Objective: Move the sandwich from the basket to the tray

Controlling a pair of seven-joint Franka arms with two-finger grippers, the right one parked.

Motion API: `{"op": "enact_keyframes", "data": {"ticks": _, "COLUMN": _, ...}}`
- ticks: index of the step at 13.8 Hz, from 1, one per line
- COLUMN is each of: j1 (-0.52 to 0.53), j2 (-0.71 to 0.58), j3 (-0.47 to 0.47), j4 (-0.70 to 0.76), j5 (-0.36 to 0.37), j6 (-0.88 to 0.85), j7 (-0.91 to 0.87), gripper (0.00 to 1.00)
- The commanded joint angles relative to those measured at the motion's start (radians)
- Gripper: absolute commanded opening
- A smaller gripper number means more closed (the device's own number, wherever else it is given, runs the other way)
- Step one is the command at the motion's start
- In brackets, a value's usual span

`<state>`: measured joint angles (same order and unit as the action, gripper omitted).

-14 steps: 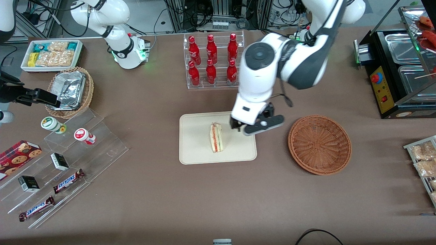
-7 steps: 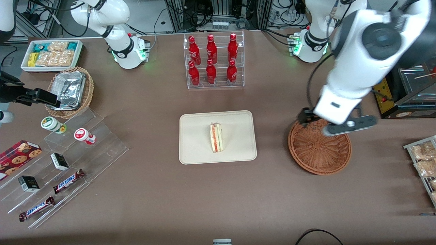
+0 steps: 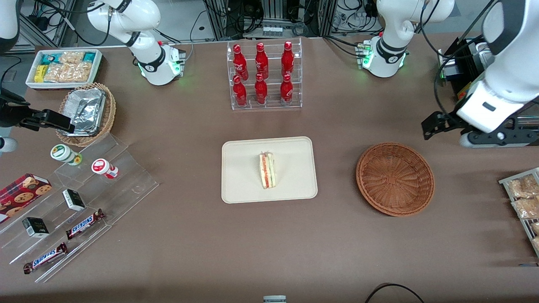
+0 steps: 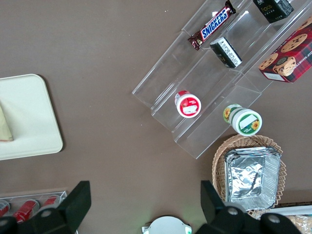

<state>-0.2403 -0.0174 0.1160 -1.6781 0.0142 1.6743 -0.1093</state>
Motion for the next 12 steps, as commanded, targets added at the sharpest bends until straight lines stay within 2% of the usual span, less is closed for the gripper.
{"op": "enact_keyframes", "data": {"ticks": 1, "j1": 0.035, "j2": -0.078, "j3": -0.01, "j4": -0.081, "j5": -0.016, "j6": 0.012, "j7": 0.095, "gripper": 1.0}}
{"op": "enact_keyframes", "data": {"ticks": 4, "j1": 0.062, "j2": -0.018, "j3": -0.018, "j4": -0.004, "j5": -0.008, "j6": 0.001, "j7": 0.105, "gripper": 1.0}}
{"op": "enact_keyframes", "data": {"ticks": 7, "j1": 0.139, "j2": 0.019, "j3": -0.099, "j4": 0.072, "j5": -0.011, "j6": -0.001, "j7": 0.093, "gripper": 1.0}}
{"op": "enact_keyframes", "data": {"ticks": 12, "j1": 0.141, "j2": 0.051, "j3": -0.107, "j4": 0.127, "j5": 0.009, "j6": -0.016, "j7": 0.089, "gripper": 1.0}}
